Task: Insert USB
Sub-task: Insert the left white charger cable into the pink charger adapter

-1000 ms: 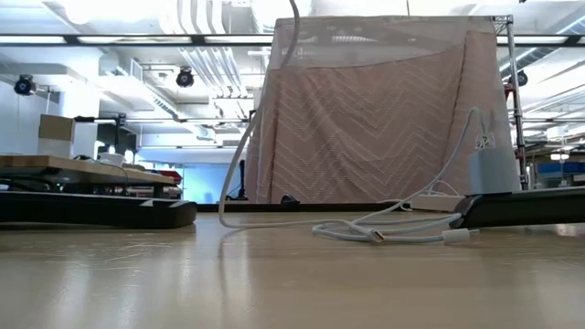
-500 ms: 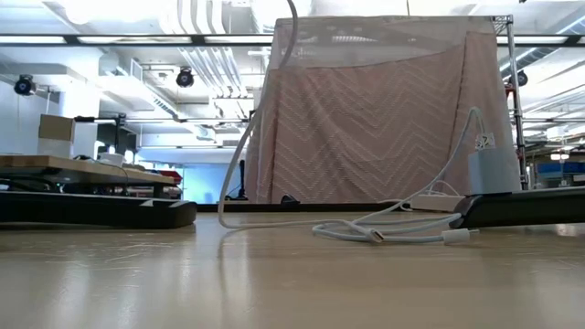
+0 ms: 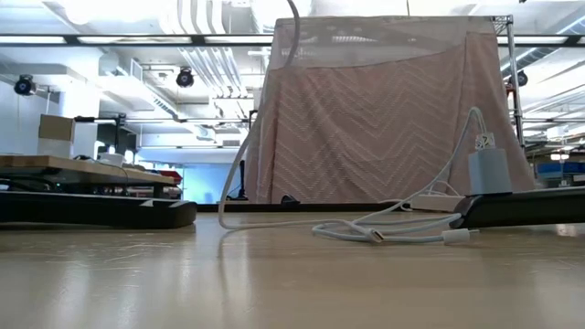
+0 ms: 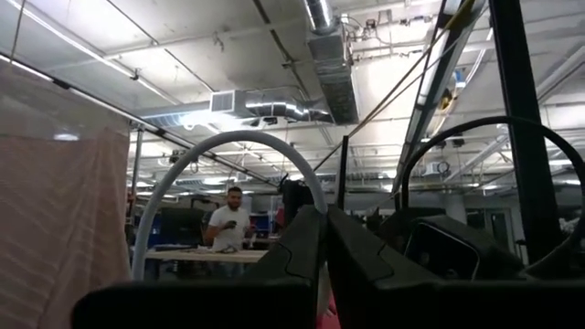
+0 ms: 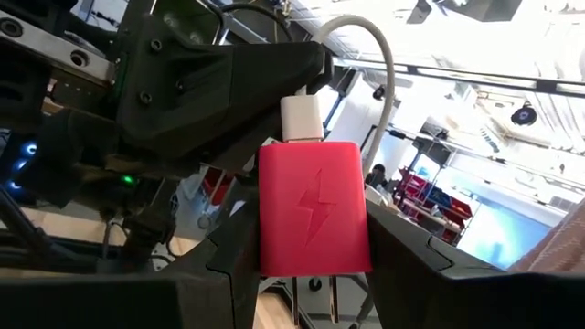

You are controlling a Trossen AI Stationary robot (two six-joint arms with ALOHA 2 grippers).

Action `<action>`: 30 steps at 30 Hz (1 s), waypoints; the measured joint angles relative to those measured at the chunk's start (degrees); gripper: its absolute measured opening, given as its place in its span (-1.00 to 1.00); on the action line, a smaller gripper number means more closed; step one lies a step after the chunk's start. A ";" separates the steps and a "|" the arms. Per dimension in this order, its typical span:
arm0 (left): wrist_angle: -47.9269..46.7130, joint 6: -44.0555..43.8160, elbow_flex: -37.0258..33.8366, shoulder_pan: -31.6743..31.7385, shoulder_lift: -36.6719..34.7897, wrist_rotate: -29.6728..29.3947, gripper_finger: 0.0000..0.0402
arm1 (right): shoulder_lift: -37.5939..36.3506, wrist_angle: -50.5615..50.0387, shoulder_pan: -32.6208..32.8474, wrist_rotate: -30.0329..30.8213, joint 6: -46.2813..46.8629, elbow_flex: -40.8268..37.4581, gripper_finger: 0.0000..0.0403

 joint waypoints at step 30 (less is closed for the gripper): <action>-7.77 -0.12 -0.03 -0.21 -0.01 -3.20 -0.97 | -0.46 0.18 0.26 -0.18 2.02 -0.13 -0.31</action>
